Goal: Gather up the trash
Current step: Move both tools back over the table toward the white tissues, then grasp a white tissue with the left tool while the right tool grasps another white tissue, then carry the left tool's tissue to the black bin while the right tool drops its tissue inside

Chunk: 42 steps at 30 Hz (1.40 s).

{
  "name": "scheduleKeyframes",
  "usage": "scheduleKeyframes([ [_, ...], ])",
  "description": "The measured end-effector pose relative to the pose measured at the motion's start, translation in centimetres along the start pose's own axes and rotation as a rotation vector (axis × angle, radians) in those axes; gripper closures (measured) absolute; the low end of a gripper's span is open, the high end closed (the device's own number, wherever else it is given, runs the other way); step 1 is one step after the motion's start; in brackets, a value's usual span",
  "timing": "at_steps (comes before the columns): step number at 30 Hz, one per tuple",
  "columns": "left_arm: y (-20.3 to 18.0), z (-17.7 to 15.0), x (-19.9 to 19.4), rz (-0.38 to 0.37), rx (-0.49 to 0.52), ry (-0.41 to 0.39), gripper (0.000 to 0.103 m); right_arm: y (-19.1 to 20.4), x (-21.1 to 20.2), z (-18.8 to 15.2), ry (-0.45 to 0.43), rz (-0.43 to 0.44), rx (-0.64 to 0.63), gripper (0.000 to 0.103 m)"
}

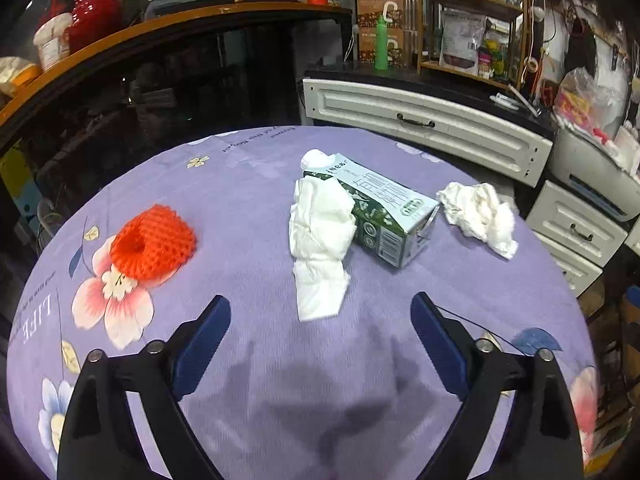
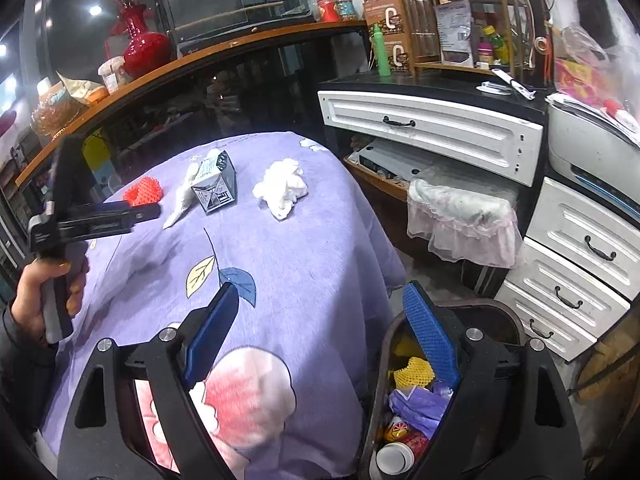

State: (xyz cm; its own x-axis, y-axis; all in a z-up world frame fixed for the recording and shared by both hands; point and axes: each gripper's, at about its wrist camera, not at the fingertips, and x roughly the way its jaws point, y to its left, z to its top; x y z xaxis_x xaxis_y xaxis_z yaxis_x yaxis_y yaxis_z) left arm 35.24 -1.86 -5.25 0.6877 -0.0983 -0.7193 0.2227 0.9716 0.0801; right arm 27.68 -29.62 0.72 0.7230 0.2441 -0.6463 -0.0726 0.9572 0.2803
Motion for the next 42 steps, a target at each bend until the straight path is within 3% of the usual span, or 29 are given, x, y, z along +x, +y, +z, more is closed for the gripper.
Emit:
scheduleKeyframes([
  [6, -0.4, 1.3, 4.0, 0.043, 0.031, 0.058, 0.028, 0.6, 1.4, 0.9, 0.013, 0.005, -0.025, 0.019],
  [11, 0.4, 2.0, 5.6, 0.038, -0.005, 0.084, 0.038, 1.3, 2.8, 2.0, 0.022, 0.013, -0.050, 0.019],
  [16, 1.6, 1.8, 5.2, 0.015, -0.080, 0.065, 0.083, 2.8, 5.2, 3.4, 0.047, 0.033, -0.099, 0.019],
  [18, 1.9, 1.4, 4.4, 0.019, -0.104, 0.033, 0.087, 3.4, 6.4, 4.0, 0.065, 0.053, -0.112, 0.019],
  [28, 1.8, 1.9, 2.9, 0.037, -0.114, -0.055, 0.090, 4.5, 13.1, 7.4, 0.148, 0.056, -0.129, 0.020],
  [33, 1.8, 1.9, 3.0, 0.030, -0.121, -0.055, 0.090, 5.0, 17.0, 8.8, 0.230, 0.044, -0.139, 0.038],
  [35, 1.7, 1.9, 3.0, 0.028, -0.122, -0.057, 0.090, 5.2, 17.6, 9.3, 0.231, 0.012, -0.148, 0.051],
  [39, 1.8, 1.8, 3.0, 0.023, -0.124, -0.058, 0.090, 5.5, 17.5, 9.4, 0.242, 0.000, -0.172, 0.065],
  [40, 1.8, 1.8, 3.0, 0.023, -0.124, -0.058, 0.090, 5.5, 17.4, 9.3, 0.242, 0.001, -0.174, 0.076],
  [42, 1.8, 1.8, 2.9, 0.022, -0.125, -0.060, 0.090, 5.1, 16.9, 9.0, 0.242, 0.016, -0.156, 0.076],
])
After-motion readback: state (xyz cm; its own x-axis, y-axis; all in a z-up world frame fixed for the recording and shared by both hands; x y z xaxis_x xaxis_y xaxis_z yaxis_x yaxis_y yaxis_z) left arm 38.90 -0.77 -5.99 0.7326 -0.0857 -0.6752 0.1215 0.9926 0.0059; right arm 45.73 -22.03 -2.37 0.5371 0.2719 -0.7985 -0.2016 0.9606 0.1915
